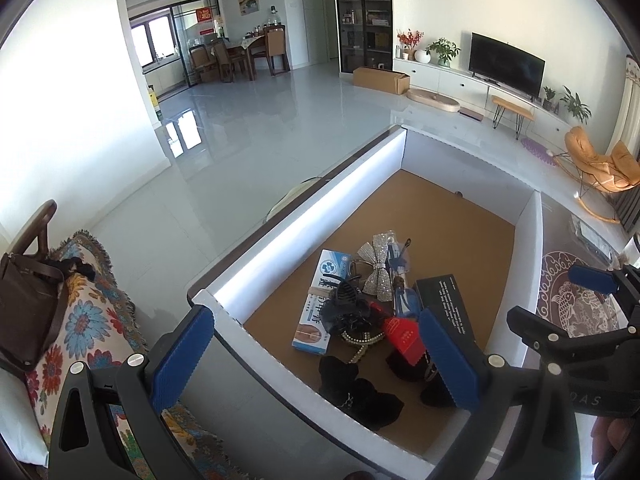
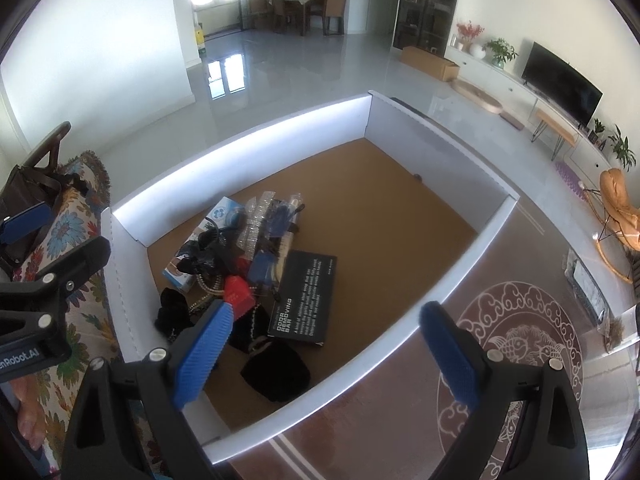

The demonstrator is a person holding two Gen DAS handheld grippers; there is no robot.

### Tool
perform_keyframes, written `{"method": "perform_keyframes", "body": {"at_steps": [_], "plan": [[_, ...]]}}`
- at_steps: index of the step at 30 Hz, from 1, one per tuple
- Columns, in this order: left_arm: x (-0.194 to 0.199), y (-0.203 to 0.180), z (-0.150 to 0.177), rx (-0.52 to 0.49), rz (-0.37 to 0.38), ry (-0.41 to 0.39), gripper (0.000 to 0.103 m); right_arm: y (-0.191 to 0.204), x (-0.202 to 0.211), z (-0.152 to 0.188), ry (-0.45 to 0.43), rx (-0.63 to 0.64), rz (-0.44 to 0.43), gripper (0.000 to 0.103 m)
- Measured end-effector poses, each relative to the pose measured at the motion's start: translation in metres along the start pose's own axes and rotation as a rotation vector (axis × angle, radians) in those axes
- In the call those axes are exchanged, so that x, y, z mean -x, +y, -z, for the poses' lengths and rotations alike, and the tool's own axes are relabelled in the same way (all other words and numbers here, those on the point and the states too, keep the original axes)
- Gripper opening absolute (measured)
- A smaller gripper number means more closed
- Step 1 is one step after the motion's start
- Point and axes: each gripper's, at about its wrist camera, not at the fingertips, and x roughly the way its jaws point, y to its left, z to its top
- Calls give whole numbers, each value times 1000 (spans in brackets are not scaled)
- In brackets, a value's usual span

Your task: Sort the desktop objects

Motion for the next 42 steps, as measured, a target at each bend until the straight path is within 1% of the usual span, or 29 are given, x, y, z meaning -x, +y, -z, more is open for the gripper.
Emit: {"method": "perform_keyframes", "body": {"at_steps": [3, 9, 13, 19, 26, 32, 38, 41, 42], "plan": [[4, 2, -2, 22, 30, 2, 103, -2, -1, 0, 3, -12, -9, 95], [10, 3, -5, 25, 27, -20, 103, -3, 0, -1, 7, -6, -14, 95], [8, 0, -8, 4, 16, -25, 103, -3, 1, -2, 10, -2, -14, 95], [4, -8, -9, -30, 24, -1, 103, -3, -4, -6, 43, 4, -21, 95], [4, -11, -9, -28, 90, -2, 103, -3, -8, -5, 51, 18, -10, 95], [6, -15, -10, -29, 122, 8, 103, -5, -12, -6, 50, 7, -13, 95], [10, -14, -12, -39, 65, -5, 103, -4, -12, -6, 49, 13, -9, 95], [13, -14, -12, -55, 2, -14, 103, -5, -13, -5, 49, 6, -13, 95], [13, -15, -11, -62, -8, -20, 103, -5, -13, -5, 50, 5, -15, 95]]}}
